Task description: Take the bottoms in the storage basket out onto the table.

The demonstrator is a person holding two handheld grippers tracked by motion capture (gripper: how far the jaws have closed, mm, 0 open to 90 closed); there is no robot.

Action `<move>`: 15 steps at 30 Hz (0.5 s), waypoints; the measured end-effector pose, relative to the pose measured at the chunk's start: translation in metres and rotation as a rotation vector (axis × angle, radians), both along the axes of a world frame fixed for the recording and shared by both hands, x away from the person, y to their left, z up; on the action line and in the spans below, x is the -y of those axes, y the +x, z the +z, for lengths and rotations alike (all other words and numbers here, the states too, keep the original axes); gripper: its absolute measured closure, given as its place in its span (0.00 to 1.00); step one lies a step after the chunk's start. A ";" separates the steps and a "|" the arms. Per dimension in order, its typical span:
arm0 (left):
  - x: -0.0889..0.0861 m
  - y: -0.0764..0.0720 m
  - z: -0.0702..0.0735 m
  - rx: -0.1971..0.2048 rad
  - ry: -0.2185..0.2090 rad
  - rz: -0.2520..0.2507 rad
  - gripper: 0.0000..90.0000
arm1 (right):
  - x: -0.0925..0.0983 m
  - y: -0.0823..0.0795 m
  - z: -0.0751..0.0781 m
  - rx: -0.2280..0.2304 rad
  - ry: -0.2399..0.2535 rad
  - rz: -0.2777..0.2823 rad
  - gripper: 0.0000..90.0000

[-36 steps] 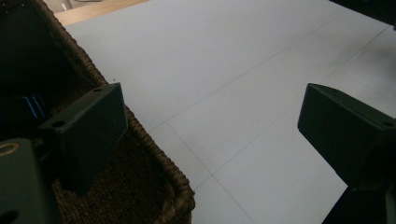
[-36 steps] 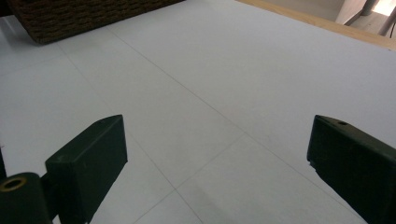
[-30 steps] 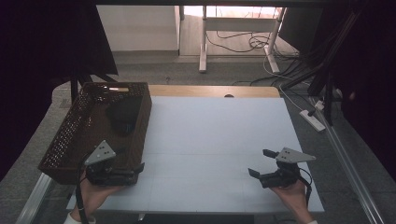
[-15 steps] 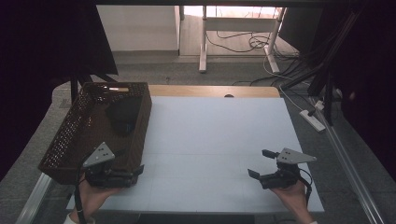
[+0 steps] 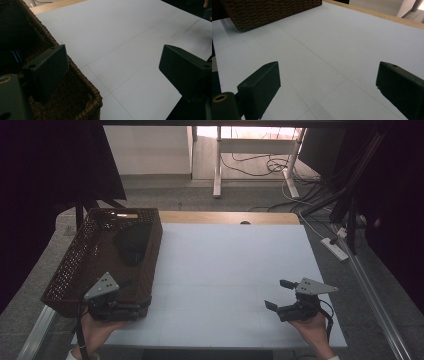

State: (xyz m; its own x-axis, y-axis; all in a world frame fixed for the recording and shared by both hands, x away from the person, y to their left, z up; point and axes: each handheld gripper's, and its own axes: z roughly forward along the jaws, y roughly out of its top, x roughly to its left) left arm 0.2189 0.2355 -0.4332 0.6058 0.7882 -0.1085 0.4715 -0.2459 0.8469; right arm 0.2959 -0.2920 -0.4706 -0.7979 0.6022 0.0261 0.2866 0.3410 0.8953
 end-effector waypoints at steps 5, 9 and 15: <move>-0.002 0.001 0.003 0.006 -0.001 0.006 0.09 | -0.001 0.000 0.000 0.004 0.002 0.003 0.06; -0.003 0.001 0.005 0.005 -0.008 0.013 0.10 | -0.001 0.001 -0.001 -0.007 0.006 0.011 0.06; 0.000 0.010 0.016 0.015 -0.011 0.008 0.10 | -0.001 0.000 -0.001 0.005 0.005 -0.001 0.07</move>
State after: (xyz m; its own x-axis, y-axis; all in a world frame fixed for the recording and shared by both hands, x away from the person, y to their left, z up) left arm 0.2285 0.2357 -0.4170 0.6013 0.7917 -0.1081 0.4609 -0.2331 0.8563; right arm 0.2959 -0.2914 -0.4714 -0.7977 0.6025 0.0248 0.2823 0.3368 0.8983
